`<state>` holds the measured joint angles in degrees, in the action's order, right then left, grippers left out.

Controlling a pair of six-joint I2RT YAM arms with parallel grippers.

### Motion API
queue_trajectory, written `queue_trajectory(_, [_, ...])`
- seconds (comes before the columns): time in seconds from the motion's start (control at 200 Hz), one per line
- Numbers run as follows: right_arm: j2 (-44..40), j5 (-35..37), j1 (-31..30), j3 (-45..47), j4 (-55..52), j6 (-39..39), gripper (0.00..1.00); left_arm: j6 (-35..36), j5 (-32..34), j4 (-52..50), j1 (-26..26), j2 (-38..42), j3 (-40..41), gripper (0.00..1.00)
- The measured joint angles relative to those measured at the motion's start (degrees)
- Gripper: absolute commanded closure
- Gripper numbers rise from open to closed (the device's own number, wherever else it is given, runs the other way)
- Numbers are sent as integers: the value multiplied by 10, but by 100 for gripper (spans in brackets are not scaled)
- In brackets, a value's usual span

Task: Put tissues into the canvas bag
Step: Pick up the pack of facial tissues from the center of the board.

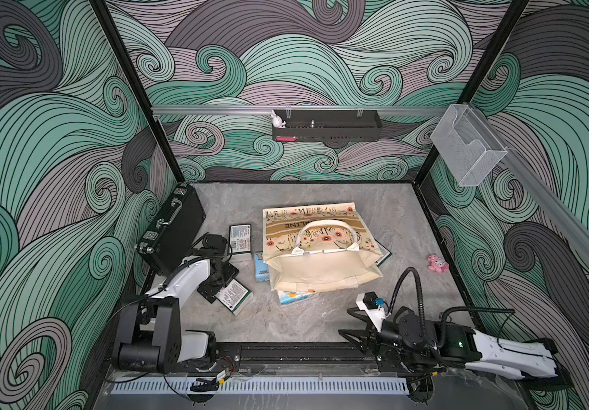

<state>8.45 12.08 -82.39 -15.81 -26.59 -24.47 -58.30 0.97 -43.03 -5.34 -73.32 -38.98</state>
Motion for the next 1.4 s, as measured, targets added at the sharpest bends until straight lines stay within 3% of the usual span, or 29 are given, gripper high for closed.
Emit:
queue_trajectory(0.385, [46, 0, 0, 2, 30, -2, 26, -28, -13, -79, -22, 113, 2, 23])
queue_trajectory(0.58, [70, -2, 0, -16, 36, -3, 27, -17, 15, -149, -22, 204, -111, 23])
queue_trajectory(0.721, [122, 6, 0, -91, 34, -6, 24, -11, 45, -167, -22, 271, -209, 23])
queue_trajectory(0.836, [198, 7, 0, -189, 38, 5, 15, -10, 49, -188, -22, 269, -302, 23])
queue_trajectory(0.931, [284, -8, 0, -283, 42, 24, 10, -18, 28, -187, -22, 257, -343, 24])
queue_trajectory(1.001, [349, -19, 0, -347, 54, 37, 1, -32, 1, -187, -22, 244, -367, 25])
queue_trajectory(1.231, [462, -27, 7, -423, 185, 61, 1, -79, -84, -171, -26, 205, -424, 25])
queue_trajectory(1.401, [549, -61, 67, -503, 238, 58, 1, -113, -132, -154, -28, 186, -460, 25])
